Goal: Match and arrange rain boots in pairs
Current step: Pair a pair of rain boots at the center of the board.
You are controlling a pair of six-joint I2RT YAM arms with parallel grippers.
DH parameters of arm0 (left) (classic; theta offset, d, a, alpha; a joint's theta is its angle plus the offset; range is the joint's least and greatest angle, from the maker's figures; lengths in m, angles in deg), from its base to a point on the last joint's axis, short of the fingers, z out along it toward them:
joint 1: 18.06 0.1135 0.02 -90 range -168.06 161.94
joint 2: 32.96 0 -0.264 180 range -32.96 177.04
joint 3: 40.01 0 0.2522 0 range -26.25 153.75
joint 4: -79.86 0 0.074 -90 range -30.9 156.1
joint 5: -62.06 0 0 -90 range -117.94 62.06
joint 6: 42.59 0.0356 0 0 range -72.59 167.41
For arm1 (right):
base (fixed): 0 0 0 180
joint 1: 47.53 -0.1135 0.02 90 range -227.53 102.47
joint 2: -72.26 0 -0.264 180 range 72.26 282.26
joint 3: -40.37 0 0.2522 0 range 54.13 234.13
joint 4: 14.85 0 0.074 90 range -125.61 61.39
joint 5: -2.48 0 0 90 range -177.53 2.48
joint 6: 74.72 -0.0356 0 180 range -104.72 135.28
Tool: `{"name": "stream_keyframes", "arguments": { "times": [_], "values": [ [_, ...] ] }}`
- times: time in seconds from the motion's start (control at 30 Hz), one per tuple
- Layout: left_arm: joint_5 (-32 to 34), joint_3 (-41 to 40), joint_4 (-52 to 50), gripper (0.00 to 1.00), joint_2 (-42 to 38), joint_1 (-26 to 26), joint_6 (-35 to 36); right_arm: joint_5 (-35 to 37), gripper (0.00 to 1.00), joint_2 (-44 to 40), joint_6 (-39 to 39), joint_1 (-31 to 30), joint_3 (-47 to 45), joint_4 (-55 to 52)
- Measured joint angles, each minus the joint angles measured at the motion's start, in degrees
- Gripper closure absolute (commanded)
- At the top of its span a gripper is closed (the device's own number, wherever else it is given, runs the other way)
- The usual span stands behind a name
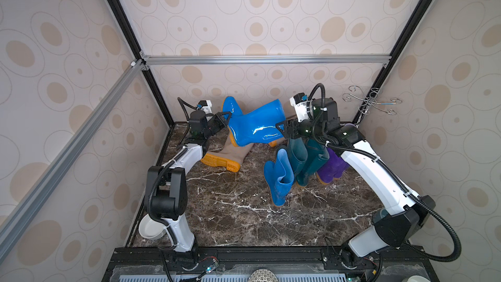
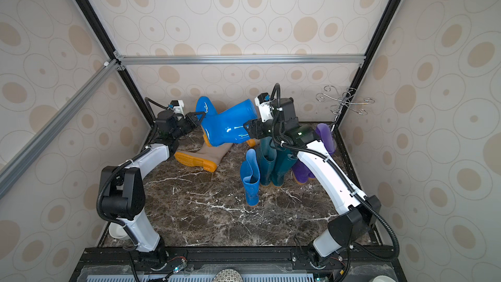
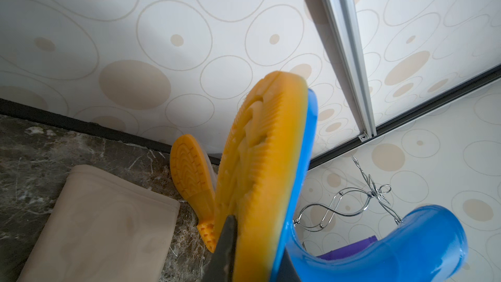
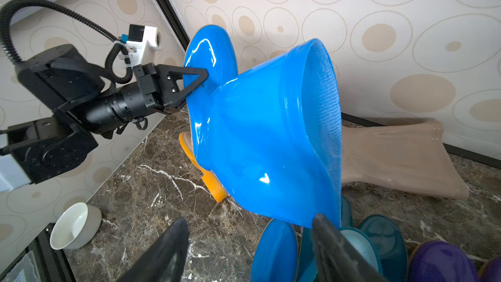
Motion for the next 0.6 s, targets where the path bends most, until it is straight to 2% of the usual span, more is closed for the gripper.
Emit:
{"name": "stream_keyframes", "arguments": {
  "times": [0.37, 0.6],
  "values": [
    [0.94, -1.01, -1.49, 1.00, -5.44, 1.62, 1.07, 2.51, 0.26, 4.44, -2.32, 0.81, 2.67, 1.51],
    [0.42, -0.87, -1.66, 1.00, -6.34, 2.03, 1.05, -3.04, 0.29, 5.84, -2.43, 2.01, 5.66, 2.51]
  ]
}}
